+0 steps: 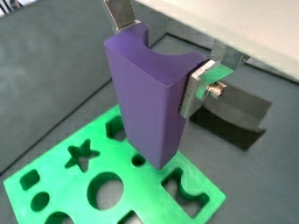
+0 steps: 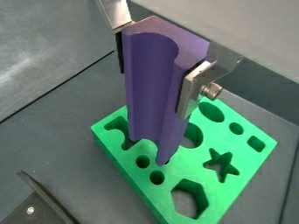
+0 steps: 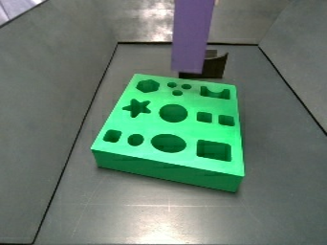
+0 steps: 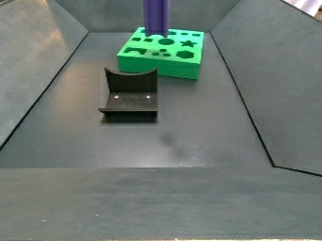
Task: Pick up the arch object. Move up. Place the arch object on the fixture. Regrasp the arch object. Rotate the arch object. Move to above the board. Insert the arch object.
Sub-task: Insert the arch object.
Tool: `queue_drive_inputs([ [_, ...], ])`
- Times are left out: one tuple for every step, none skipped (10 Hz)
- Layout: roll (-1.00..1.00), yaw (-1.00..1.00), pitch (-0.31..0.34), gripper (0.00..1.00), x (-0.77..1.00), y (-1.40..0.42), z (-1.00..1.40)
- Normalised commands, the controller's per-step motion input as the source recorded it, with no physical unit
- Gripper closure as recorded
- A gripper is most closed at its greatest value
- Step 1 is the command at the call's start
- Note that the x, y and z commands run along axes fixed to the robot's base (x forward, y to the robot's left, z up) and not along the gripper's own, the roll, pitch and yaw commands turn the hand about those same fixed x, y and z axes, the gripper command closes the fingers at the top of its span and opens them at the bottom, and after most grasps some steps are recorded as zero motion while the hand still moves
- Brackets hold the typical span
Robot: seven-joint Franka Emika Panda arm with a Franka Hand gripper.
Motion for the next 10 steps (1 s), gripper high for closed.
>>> queue_drive_inputs([
  [0.09, -0.02, 0.0, 1.0, 1.0, -0.36, 0.7],
  [0.36, 0.0, -0.019, 1.0, 1.0, -0.57, 0.93],
  [0.32, -0.09, 0.021, 1.0, 0.7, -0.39, 0.21],
  [0.08, 0.0, -0.124, 1.0, 0.0, -0.04, -0.03],
  [0.36, 0.11, -0.096, 1.0, 0.47, -0.13, -0.35],
  [0.46, 0.17, -0.013, 1.0, 0.72, 0.0, 0.0],
  [0.5, 0.09, -0.004, 1.0, 0.8, 0.0, 0.05],
  [0.45, 0.01, 0.0, 1.0, 0.93, 0.04, 0.03],
  [0.38, 0.0, 0.0, 1.0, 1.0, 0.07, 0.0],
  [0.29, 0.0, 0.0, 1.0, 1.0, 0.03, -0.13],
])
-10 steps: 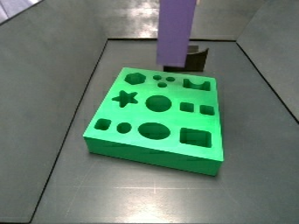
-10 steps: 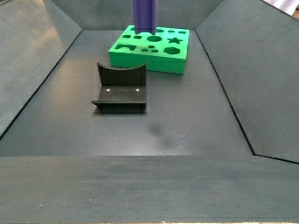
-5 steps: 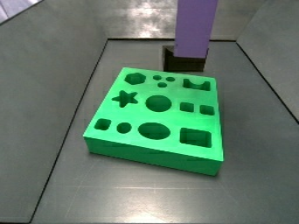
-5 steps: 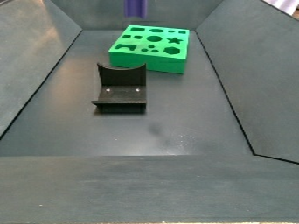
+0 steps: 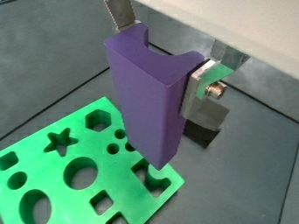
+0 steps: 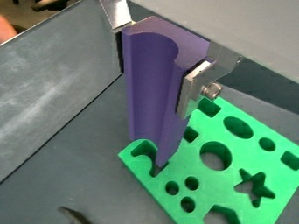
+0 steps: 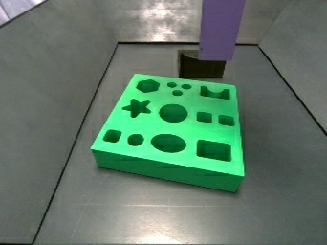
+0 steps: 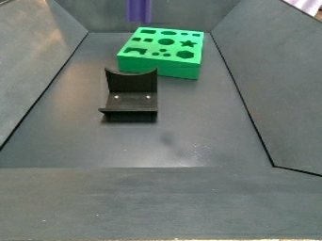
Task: Pick up the arch object. Move up. Place the arch object on the fixture. Regrasp the arch object. Rotate the arch object. Move to above the board. Insert the arch object.
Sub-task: Insert the arch object.
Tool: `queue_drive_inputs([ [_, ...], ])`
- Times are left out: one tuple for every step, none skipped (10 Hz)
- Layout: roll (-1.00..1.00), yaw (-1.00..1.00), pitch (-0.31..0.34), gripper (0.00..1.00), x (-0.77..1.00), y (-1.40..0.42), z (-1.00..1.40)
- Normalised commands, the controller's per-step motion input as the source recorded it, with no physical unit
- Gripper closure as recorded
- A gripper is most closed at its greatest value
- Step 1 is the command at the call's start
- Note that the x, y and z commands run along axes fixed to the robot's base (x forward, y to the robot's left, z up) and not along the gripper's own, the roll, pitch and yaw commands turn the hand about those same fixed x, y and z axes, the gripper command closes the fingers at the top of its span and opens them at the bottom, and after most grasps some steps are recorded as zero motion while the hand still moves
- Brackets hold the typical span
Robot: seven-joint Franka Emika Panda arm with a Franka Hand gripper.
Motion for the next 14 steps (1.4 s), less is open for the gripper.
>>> queue_drive_inputs([
  [0.1, 0.0, 0.0, 1.0, 1.0, 0.0, -0.37],
  [-0.03, -0.13, 0.0, 1.0, 0.44, 0.0, -0.09],
  [0.0, -0.01, 0.0, 1.0, 0.17, -0.04, -0.04],
  [0.01, 0.0, 0.056, 1.0, 0.7, -0.13, -0.45],
  [0.02, 0.03, 0.091, 1.0, 0.53, -0.02, -0.43],
  [0.0, 0.06, 0.099, 1.0, 0.65, -0.03, -0.54],
  [0.03, 0.13, 0.077, 1.0, 0.46, -0.15, -0.57],
  [0.04, 0.14, 0.067, 1.0, 0.36, -0.12, -0.54],
  [0.05, 0.14, 0.051, 1.0, 0.33, -0.14, -0.45],
  [0.0, 0.02, 0.0, 1.0, 0.12, -0.07, -0.12],
  [0.04, 0.12, 0.074, 1.0, 0.26, 0.0, -0.06],
  [0.14, 0.2, 0.13, 1.0, 0.35, 0.0, -0.07],
  [0.21, 0.14, 0.127, 1.0, 0.29, 0.0, -0.1],
  [0.21, 0.12, 0.136, 1.0, 0.15, 0.0, -0.11],
])
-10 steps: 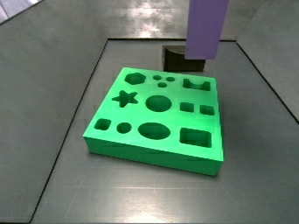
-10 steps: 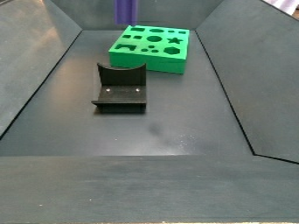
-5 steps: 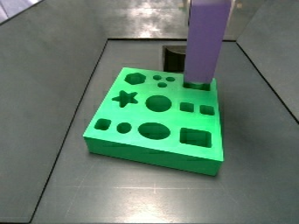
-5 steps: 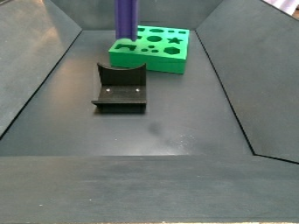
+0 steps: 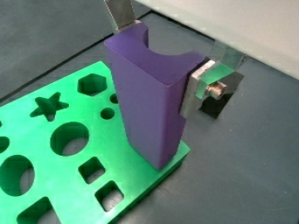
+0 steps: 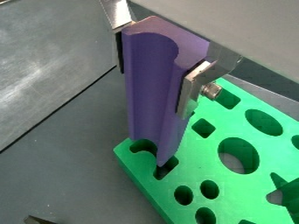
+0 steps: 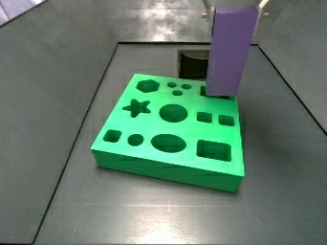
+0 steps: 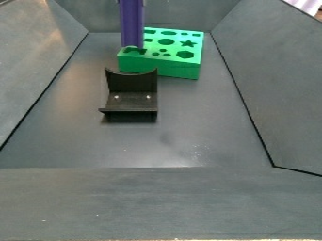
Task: Pick up the arch object. Move up. Place the arch object on the fixture. Regrasp the arch object. Rotate the arch object. Move to above the board. Insert the arch object.
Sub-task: Insert the arch object.
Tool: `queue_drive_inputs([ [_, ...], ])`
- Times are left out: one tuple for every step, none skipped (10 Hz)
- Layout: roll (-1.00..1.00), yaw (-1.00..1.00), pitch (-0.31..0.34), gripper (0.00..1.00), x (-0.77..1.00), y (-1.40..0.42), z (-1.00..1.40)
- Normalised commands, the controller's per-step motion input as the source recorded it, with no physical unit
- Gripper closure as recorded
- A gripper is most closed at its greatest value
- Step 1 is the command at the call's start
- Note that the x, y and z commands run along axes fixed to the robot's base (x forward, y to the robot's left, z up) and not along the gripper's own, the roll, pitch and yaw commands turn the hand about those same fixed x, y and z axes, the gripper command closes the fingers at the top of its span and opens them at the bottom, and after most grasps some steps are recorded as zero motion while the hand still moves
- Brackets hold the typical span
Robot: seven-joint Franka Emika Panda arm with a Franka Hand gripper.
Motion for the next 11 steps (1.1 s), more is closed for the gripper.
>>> queue_drive_inputs([
  [0.18, 0.07, 0.127, 1.0, 0.01, 0.0, -0.12],
  [0.17, 0.07, 0.139, 1.0, 0.08, 0.0, -0.07],
  [0.16, 0.0, 0.156, 1.0, 0.14, 0.0, -0.09],
  [0.16, 0.0, 0.179, 1.0, 0.16, 0.0, -0.13],
  [0.16, 0.0, 0.193, 1.0, 0.14, 0.0, -0.16],
  [0.16, -0.03, 0.196, 1.0, 0.16, 0.0, -0.19],
  [0.18, -0.02, 0.209, 1.0, 0.21, 0.0, -0.19],
  [0.2, -0.01, 0.22, 1.0, 0.21, 0.0, -0.21],
  [0.19, -0.02, 0.231, 1.0, 0.21, 0.0, -0.19],
  [0.16, -0.09, 0.221, 1.0, 0.17, 0.0, -0.17],
  [0.14, -0.09, 0.214, 1.0, 0.23, 0.0, -0.16],
])
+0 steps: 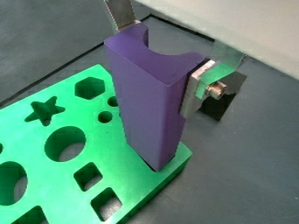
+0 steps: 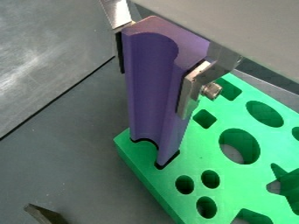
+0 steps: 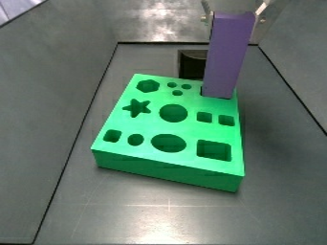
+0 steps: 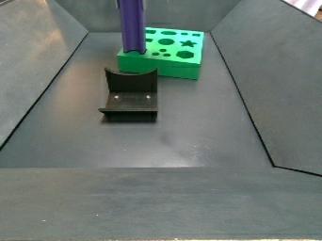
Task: Pick up the arch object. Move up. Place the arch object on the fixture. Regrasp the arch object. Rotate the arch object. Move to above the board. Insert the arch object.
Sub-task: Insert the arch object.
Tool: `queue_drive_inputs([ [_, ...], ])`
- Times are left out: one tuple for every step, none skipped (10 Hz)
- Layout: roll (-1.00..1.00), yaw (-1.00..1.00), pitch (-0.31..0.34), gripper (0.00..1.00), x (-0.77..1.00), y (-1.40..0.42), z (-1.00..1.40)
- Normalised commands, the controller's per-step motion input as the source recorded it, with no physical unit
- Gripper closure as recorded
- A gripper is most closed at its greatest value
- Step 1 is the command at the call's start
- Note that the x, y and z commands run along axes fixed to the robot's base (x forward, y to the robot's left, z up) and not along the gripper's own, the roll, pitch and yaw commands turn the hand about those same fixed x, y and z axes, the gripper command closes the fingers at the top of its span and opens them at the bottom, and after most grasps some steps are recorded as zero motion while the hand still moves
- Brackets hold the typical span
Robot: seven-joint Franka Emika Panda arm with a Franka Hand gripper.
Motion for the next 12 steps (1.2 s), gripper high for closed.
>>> queue_drive_inputs([
  [0.13, -0.13, 0.189, 1.0, 0.25, 0.0, -0.12],
  [0.06, -0.29, 0.17, 1.0, 0.32, 0.0, -0.11],
  [0.09, -0.24, 0.173, 1.0, 0.34, 0.0, -0.14],
  [0.04, -0.27, 0.143, 1.0, 0.33, 0.0, -0.09],
  [0.06, -0.14, 0.161, 1.0, 0.36, 0.02, -0.06],
  [0.06, -0.11, 0.173, 1.0, 0.17, 0.01, -0.01],
  [0.0, 0.0, 0.066, 1.0, 0.06, 0.0, 0.0],
  [0.01, 0.0, 0.057, 1.0, 0.01, 0.0, 0.0],
  [0.08, 0.0, 0.099, 1.0, 0.0, 0.0, -0.02],
  [0.1, 0.0, 0.109, 1.0, -0.06, 0.07, -0.01],
  [0.04, 0.0, 0.061, 1.0, 0.0, 0.0, 0.0],
  [0.0, 0.0, 0.014, 1.0, 0.0, 0.0, 0.0],
])
